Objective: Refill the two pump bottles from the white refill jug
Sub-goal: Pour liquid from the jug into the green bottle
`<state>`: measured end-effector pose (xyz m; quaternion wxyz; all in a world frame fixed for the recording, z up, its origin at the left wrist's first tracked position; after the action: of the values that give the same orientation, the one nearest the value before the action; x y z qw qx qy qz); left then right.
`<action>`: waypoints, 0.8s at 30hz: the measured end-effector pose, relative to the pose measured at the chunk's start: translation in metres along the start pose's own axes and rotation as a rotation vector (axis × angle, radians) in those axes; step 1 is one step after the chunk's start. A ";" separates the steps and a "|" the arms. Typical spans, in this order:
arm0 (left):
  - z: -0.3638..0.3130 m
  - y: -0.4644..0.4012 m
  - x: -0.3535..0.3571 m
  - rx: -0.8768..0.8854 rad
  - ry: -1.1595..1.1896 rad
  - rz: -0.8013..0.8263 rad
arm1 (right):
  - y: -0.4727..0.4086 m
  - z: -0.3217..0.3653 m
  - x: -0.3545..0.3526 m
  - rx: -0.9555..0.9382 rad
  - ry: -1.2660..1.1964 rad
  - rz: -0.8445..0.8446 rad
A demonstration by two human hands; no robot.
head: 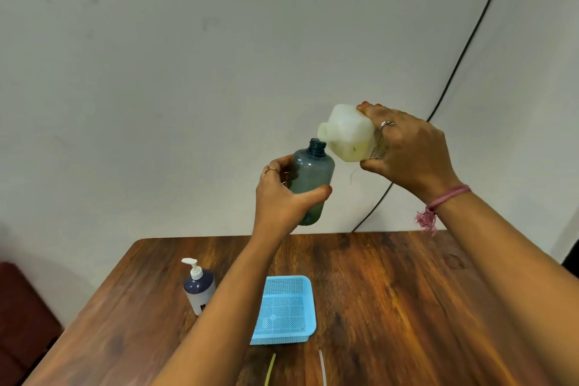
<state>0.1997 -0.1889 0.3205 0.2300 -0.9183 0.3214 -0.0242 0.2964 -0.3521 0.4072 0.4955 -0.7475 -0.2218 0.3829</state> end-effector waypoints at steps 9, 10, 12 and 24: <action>-0.004 0.005 -0.002 -0.006 0.017 0.001 | -0.001 0.004 -0.008 -0.024 0.013 -0.008; -0.004 0.006 -0.002 -0.005 0.015 0.001 | -0.002 0.004 -0.008 -0.024 0.014 -0.009; -0.005 0.006 -0.002 -0.005 0.012 0.001 | -0.002 0.004 -0.009 -0.025 0.012 -0.014; -0.004 0.002 0.001 -0.007 0.018 -0.005 | -0.004 0.003 -0.008 -0.036 0.027 -0.022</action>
<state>0.1984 -0.1929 0.3233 0.2236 -0.9196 0.3215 -0.0319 0.2895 -0.3549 0.4132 0.4893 -0.7588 -0.2300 0.3631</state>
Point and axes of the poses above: each hand's wrist, its own y-axis away from the middle knuckle, its own x-axis out of the palm, z = x × y, the point moved 7 cm from there along -y, towards the middle knuckle, and after that the axes turned 9 degrees about -z, right-handed, at the moved point
